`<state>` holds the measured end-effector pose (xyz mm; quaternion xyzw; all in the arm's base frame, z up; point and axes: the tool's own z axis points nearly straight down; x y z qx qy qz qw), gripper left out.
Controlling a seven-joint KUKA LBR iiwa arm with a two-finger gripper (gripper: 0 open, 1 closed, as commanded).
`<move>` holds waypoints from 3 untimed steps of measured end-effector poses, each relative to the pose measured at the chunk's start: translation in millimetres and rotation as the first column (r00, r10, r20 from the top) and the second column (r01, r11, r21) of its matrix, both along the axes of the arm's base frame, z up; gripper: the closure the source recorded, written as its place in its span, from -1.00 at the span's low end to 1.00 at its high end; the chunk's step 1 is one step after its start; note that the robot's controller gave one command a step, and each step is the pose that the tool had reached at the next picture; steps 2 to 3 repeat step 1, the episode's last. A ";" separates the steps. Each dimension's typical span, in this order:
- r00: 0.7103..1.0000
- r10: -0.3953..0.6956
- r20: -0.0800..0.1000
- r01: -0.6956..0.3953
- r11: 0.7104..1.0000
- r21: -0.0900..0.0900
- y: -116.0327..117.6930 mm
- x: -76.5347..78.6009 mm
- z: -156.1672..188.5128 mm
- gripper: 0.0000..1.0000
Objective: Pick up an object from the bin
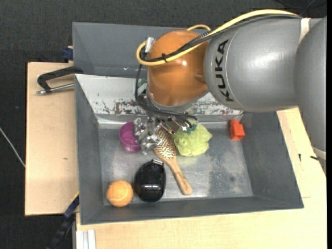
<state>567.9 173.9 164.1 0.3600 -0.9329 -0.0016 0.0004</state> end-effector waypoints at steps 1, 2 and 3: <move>1.000 0.003 0.018 -0.003 1.000 0.003 -3.2 6.2 14.9 1.00; 1.000 0.003 0.018 -0.003 1.000 0.003 -3.2 6.2 14.9 1.00; 1.000 0.003 0.018 -0.003 1.000 0.003 -3.2 6.2 14.9 1.00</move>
Offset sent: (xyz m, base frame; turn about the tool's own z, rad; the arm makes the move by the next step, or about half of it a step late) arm 0.0112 0.0372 0.1229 -0.0474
